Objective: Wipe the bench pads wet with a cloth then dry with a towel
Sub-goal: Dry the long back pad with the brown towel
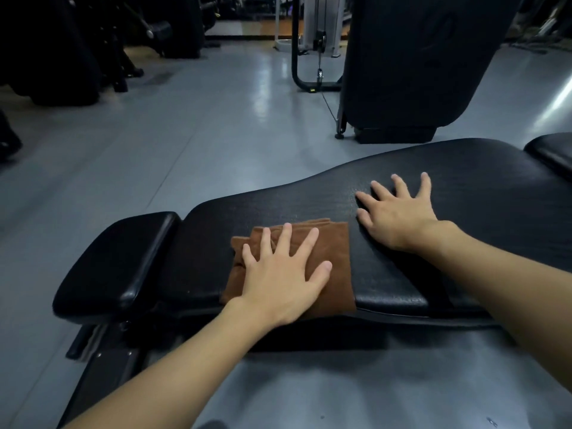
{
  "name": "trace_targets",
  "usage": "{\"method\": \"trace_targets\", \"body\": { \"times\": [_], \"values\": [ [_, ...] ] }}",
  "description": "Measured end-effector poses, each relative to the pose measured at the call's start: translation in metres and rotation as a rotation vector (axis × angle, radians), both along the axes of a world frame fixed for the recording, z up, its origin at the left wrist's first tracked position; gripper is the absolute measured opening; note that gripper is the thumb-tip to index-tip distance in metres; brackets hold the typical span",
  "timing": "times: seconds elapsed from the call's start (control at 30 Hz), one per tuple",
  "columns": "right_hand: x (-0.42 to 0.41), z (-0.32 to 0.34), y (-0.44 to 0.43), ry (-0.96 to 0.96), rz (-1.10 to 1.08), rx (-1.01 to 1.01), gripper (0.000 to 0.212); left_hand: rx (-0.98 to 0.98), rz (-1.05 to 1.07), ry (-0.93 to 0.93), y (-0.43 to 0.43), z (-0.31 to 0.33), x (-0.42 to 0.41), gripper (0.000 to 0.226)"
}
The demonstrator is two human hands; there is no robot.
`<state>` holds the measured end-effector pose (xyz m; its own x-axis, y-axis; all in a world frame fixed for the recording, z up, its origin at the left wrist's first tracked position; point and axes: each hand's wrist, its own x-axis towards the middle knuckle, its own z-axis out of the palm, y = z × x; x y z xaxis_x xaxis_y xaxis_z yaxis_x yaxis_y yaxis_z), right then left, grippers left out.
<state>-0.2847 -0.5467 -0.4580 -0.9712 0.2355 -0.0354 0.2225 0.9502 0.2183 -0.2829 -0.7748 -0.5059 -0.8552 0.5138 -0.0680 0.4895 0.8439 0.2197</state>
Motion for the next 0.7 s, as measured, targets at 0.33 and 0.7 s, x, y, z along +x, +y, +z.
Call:
{"method": "trace_targets", "body": {
  "times": [0.33,0.7],
  "values": [
    [-0.019,-0.019,-0.024,0.031,0.098,-0.244,0.061,0.039,0.035,-0.029,0.002,-0.001,-0.037,0.065],
    [-0.02,-0.022,-0.026,0.005,0.115,-0.16,0.066,0.038,0.17,-0.09,0.035,0.006,-0.151,0.066]
  ]
}}
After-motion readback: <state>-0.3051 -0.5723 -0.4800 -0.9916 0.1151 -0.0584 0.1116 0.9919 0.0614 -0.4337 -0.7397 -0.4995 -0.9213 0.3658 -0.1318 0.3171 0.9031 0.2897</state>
